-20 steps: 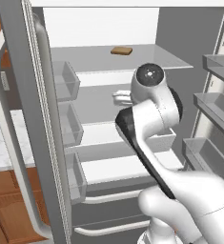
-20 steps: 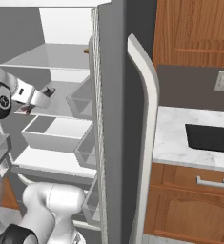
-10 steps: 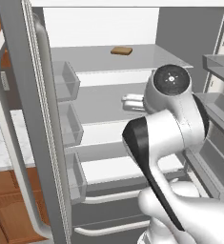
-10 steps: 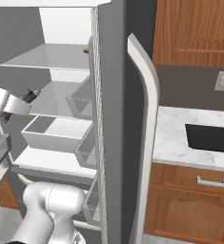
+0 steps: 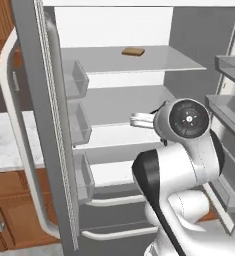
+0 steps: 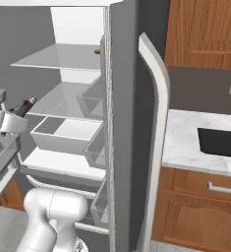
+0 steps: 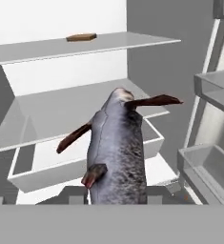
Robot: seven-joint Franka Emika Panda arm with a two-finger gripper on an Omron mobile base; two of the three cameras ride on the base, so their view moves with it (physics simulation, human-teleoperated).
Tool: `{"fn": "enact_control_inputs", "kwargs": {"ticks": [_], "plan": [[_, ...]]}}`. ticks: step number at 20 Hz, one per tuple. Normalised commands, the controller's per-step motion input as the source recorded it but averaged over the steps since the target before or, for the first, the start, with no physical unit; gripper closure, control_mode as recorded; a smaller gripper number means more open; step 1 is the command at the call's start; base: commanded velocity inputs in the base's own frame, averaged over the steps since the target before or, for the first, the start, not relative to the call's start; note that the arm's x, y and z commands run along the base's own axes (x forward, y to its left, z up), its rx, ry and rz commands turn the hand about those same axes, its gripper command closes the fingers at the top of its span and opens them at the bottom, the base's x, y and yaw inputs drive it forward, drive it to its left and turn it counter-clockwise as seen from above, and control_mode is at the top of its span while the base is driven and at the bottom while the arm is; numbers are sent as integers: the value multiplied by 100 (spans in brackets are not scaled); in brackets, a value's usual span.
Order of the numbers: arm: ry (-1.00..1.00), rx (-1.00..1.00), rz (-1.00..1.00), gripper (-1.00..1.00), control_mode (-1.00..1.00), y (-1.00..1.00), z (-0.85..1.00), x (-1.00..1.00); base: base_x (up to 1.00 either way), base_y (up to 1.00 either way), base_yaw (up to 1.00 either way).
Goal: Take the fish out of the fridge, briefly rinse it in the sink, and place it on the tray next to the sink.
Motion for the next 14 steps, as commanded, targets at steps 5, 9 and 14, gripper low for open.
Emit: {"fn": "enact_control_inputs", "kwargs": {"ticks": [5,9,14], "plan": [[0,0,0,100,100,0,0,0,-82,32,57],[0,0,0,100,100,0,0,0,-48,17,70],[0,0,0,100,100,0,0,0,-2,2,87]]}}
